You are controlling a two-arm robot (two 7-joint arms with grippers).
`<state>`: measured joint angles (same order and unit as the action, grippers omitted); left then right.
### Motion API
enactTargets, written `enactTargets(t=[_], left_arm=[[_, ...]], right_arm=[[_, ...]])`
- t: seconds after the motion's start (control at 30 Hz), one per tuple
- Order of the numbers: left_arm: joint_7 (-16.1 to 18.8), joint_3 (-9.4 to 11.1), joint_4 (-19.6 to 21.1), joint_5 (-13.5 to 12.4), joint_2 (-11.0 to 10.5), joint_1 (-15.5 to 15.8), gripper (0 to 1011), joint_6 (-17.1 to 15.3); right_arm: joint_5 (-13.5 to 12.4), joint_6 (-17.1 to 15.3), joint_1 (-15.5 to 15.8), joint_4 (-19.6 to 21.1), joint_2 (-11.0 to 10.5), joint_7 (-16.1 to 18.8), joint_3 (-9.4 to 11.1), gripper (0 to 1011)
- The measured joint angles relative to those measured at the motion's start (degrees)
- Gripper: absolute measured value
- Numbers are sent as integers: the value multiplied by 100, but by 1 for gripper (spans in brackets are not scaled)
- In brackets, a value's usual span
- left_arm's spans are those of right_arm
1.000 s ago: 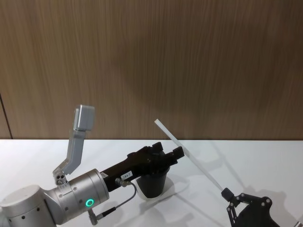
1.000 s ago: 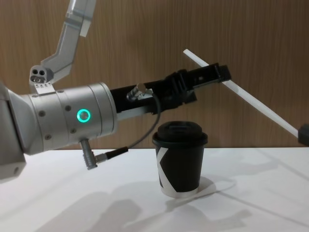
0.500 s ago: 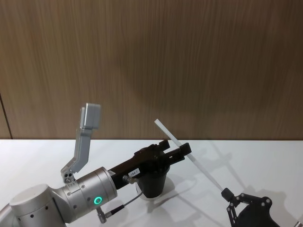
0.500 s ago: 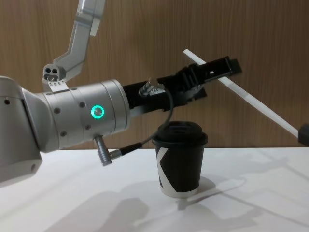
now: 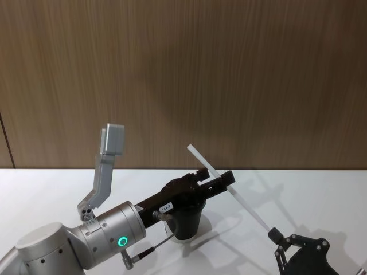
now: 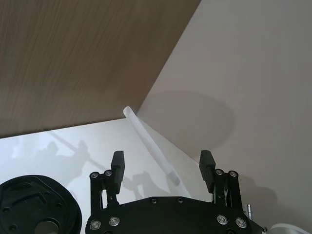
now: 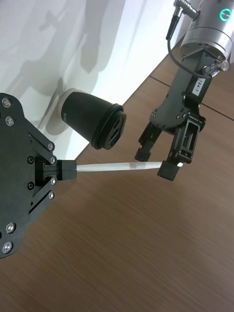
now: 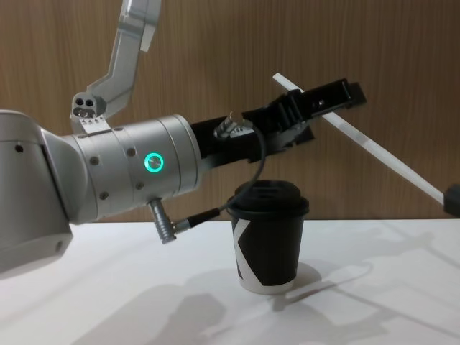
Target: Pick up the straw with one hand, pass it to the other hand, and insert it into the cup.
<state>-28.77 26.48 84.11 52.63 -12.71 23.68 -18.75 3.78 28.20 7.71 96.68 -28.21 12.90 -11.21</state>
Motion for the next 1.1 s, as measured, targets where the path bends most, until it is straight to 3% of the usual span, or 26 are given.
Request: enactTargets(t=[0.4,0.83,1.1], left_arm=[[23,10,2,23,17,6,690,2],[33,16,8,33,24,10,239,3],[33,17,9,36,26,9,100,2]], right_arm=[[0,0,0,0,0,0,0,0],[0,0,0,0,0,0,0,1],[0,0,0,0,0,0,0,1]])
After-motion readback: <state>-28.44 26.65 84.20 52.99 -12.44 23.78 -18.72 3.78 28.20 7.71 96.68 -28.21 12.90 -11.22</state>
